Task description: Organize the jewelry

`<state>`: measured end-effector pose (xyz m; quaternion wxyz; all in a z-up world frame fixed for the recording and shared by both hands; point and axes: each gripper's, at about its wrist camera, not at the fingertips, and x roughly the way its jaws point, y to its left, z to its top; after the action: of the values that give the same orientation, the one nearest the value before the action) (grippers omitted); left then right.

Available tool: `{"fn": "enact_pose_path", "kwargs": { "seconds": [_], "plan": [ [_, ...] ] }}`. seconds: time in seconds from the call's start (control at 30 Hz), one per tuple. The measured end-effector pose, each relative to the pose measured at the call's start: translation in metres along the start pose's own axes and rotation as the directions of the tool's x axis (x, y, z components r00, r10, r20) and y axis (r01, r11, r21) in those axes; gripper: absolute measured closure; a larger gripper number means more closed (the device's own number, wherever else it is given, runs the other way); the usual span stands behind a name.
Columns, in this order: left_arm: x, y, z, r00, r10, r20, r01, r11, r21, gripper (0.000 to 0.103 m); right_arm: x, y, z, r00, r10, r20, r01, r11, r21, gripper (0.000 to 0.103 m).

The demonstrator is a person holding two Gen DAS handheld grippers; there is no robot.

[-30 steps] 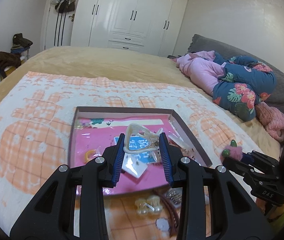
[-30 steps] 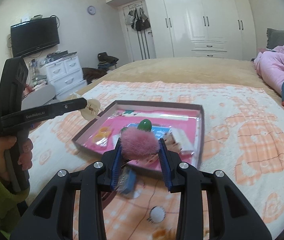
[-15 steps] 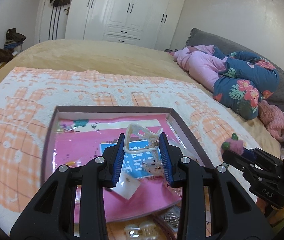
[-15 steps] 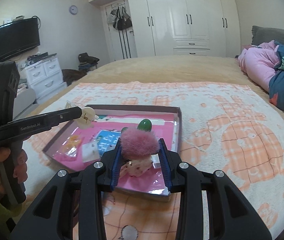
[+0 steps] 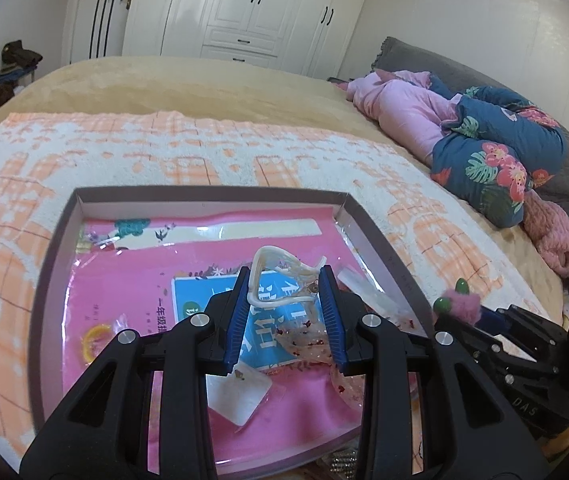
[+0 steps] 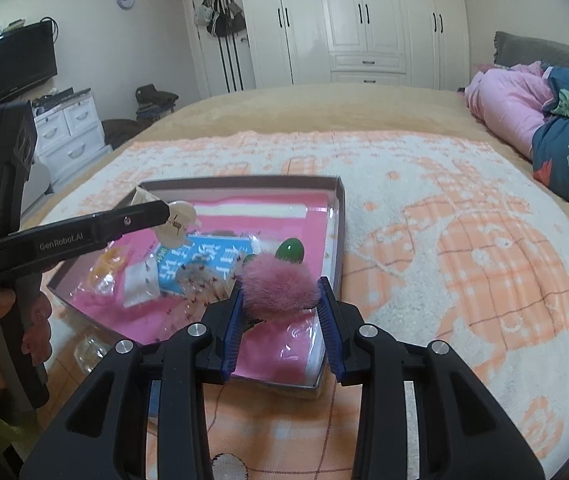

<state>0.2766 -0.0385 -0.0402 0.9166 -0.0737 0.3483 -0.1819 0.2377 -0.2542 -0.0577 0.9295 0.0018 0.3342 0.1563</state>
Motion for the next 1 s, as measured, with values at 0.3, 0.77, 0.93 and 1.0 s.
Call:
{"fn": "enact_pose_path", "kwargs": {
  "seconds": [0.3, 0.77, 0.93, 1.0],
  "plan": [
    [0.005, 0.002, -0.006, 1.0, 0.012, -0.027, -0.012, 1.0, -0.003, 0.077, 0.014, 0.009, -0.007, 0.999, 0.002, -0.049, -0.002, 1.0, -0.005, 0.069],
    [0.004, 0.006, -0.009, 0.999, 0.03, -0.04, -0.031, 0.999, -0.013, 0.077, 0.002, 0.003, -0.009, 1.0, 0.005, -0.028, -0.004, 1.0, 0.024, 0.049],
    [0.001, 0.008, -0.01, 0.999, 0.035, -0.039, -0.036, 0.999, -0.017, 0.077, -0.015, 0.006, -0.009, 1.0, 0.002, 0.015, -0.002, 1.0, 0.021, 0.039],
    [-0.001, 0.008, -0.01, 0.999, 0.036, -0.037, -0.037, 0.999, -0.018, 0.076, -0.025, 0.008, -0.009, 0.999, -0.005, 0.04, 0.005, 1.0, 0.014, 0.031]
  ]
}}
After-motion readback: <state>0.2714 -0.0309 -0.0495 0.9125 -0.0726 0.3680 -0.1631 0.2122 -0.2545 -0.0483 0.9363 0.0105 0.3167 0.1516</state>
